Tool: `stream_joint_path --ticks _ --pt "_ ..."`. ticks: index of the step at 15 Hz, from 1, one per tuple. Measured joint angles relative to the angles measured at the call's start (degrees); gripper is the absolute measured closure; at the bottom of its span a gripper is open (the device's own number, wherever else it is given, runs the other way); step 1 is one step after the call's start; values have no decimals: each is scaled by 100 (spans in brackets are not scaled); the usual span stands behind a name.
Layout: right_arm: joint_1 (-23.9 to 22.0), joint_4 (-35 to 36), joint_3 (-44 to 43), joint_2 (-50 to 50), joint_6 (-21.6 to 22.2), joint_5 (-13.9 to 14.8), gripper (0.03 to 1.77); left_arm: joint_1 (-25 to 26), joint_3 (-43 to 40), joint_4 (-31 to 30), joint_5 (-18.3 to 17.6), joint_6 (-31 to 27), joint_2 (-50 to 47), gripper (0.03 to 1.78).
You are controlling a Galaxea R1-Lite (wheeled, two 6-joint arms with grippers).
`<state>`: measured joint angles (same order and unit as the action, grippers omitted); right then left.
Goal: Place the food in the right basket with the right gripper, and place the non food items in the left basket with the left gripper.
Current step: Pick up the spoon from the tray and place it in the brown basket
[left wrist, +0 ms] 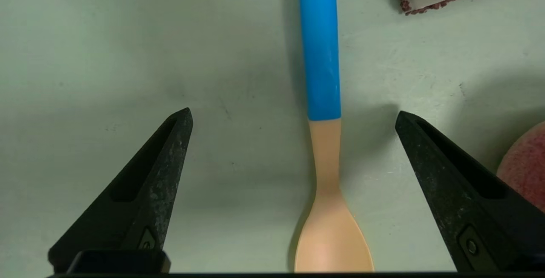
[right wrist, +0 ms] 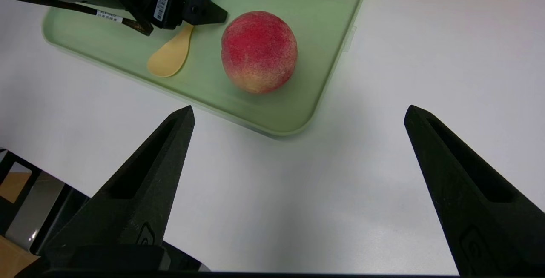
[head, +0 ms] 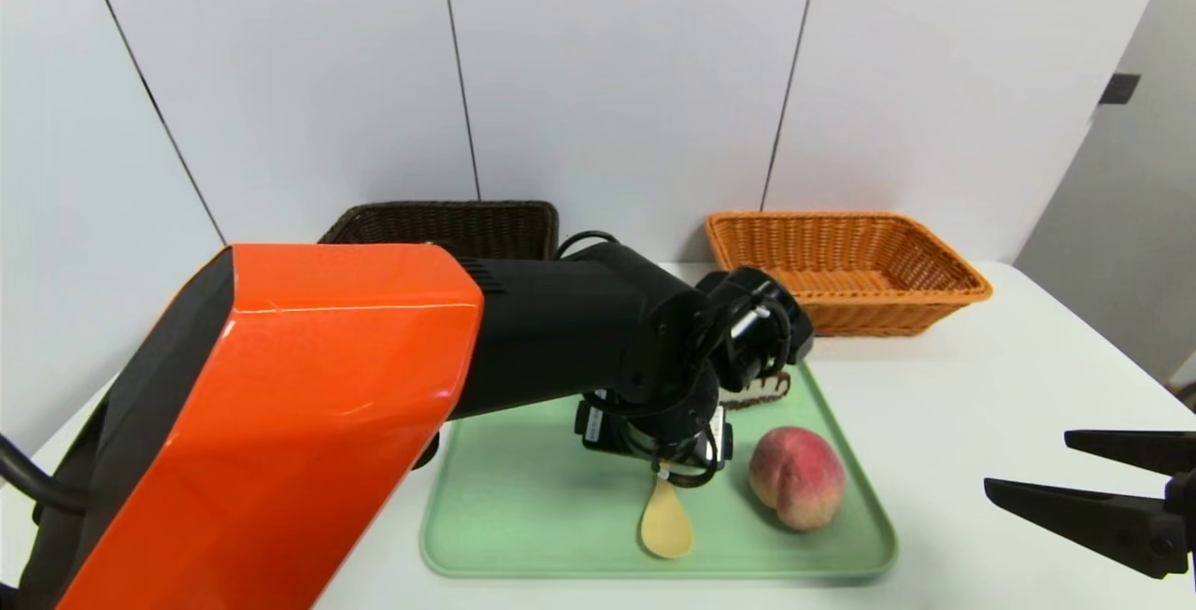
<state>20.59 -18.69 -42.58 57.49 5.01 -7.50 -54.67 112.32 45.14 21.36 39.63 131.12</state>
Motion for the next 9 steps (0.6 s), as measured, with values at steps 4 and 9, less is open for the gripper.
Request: stream_joint_path --ticks 4,9 --pt "-17 6 26 -22 -5 1 10 22 7 -9 -2 24 77 12" --pt "-37 6 28 -27 -11 0 10 35 5 -11 -17 13 110 83"
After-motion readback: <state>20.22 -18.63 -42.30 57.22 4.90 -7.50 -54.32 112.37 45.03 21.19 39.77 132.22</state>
